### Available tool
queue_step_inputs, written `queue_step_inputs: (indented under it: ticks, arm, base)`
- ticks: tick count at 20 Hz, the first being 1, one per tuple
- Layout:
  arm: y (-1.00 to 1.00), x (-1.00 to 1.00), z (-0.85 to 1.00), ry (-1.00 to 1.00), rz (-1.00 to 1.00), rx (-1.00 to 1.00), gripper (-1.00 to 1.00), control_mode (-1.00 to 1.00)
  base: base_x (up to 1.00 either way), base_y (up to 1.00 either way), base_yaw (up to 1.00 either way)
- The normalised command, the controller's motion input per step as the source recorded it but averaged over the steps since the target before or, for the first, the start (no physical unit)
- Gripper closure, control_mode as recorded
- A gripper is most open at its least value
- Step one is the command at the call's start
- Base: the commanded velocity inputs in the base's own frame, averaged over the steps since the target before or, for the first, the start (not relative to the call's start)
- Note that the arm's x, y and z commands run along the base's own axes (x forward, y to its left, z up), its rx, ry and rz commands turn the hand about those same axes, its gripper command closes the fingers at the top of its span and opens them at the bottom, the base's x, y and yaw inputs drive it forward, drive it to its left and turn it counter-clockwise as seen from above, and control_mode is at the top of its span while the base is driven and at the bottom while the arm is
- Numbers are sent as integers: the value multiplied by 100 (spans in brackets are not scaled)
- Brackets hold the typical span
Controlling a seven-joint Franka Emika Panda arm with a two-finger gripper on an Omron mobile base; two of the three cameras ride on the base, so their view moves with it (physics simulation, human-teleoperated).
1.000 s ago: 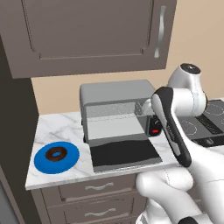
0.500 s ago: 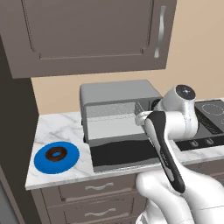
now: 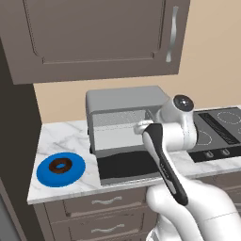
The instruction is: Pick up the bagel from the plate, place it on the toaster oven rack, close the door, and set the timer.
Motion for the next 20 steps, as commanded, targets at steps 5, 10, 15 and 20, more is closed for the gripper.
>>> queue_step_inputs:
  ticks: [5,10,15,20]
  arm:
    - [9,41,0,0,0,0,-100,-100]
    - [2,47,-2,-1,0,0,-100,-100]
    - [4,37,-18,-14,0,0,-100,-100]
    - [8,34,-30,-14,0,0,-100,-100]
  base:
    - [0,0,0]
    - [0,0,0]
    - [0,0,0]
    - [0,0,0]
